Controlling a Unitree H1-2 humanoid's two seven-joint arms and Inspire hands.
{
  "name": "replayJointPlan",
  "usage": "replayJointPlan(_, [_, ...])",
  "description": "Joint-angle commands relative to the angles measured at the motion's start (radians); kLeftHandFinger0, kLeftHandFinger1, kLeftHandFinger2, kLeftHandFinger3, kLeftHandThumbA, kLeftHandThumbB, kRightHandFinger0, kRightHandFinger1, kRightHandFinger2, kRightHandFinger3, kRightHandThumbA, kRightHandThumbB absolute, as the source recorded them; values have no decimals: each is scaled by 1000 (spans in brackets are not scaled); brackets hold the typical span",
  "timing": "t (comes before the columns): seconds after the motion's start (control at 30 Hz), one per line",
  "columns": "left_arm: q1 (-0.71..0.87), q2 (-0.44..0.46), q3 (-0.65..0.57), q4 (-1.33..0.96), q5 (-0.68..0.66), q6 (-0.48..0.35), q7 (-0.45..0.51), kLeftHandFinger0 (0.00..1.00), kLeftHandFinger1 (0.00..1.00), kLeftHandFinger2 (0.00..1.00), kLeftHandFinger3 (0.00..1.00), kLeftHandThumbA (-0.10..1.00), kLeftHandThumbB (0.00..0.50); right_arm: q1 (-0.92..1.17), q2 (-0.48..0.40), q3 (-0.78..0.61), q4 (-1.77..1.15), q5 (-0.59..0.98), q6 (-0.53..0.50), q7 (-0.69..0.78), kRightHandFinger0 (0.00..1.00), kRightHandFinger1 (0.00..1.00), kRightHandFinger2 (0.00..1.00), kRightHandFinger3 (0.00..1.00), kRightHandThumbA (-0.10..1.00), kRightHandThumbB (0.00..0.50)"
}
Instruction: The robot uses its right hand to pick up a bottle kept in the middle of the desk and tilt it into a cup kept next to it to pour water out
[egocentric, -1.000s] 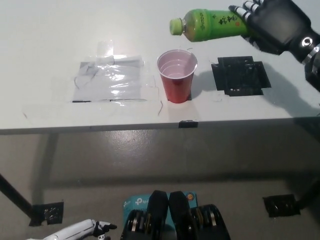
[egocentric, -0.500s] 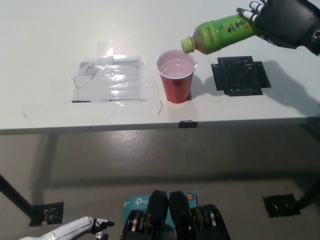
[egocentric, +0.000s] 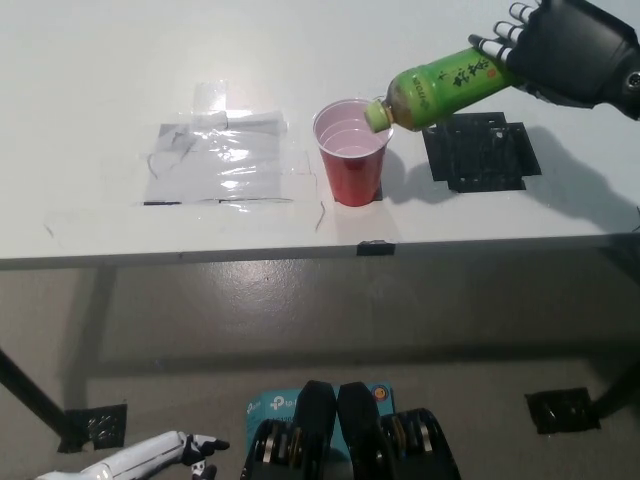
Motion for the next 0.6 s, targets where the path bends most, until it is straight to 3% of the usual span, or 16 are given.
replayJointPlan(0.0, [-2,24,5,-24,2,-1,-10,1000,1000,1000,1000,748,328,-35,-2,-59,-34,25,35,-11,0,0,94,89,-93,188])
replayJointPlan(0.1, [-2,24,5,-19,-1,-5,-11,1000,1000,1000,1000,743,326,-29,5,-79,-34,37,31,-2,0,0,94,84,-100,194])
replayJointPlan(0.13, [-1,22,5,-18,3,-4,-7,1000,1000,1000,1000,750,347,-21,10,-96,-41,50,45,18,0,0,88,234,-93,221])
replayJointPlan(0.17, [0,22,6,-16,1,-8,-7,1000,1000,1000,1000,753,346,-18,12,-104,-44,40,56,8,0,0,56,307,-100,250])
replayJointPlan(0.2, [1,21,8,-17,-2,-5,-7,1000,1000,1000,1000,753,344,-11,15,-119,-60,42,77,53,0,0,36,471,-97,240])
replayJointPlan(0.23, [3,19,11,-18,-3,2,-5,1000,1000,1000,1000,749,352,-3,19,-137,-70,59,86,85,0,0,32,503,-100,252])
replayJointPlan(0.37, [19,19,8,-19,3,-10,1,1000,1000,1000,1000,761,350,31,46,-201,-86,125,90,143,0,0,0,429,-100,249])
replayJointPlan(0.4, [19,22,7,-22,2,-4,-3,1000,1000,1000,1000,767,349,48,62,-231,-104,143,126,221,0,0,8,415,-93,226])
replayJointPlan(0.5, [27,19,6,-18,2,-20,0,1000,1000,1000,1000,764,335,72,89,-265,-108,141,165,248,0,0,12,343,-45,215])
replayJointPlan(0.53, [28,18,6,-21,3,-17,1,1000,1000,1000,1000,761,337,85,108,-291,-114,163,194,286,0,0,52,313,-55,185])
replayJointPlan(0.57, [29,16,7,-21,4,-14,3,1000,1000,1000,1000,759,337,101,133,-325,-120,196,233,328,0,20,99,342,-43,186])
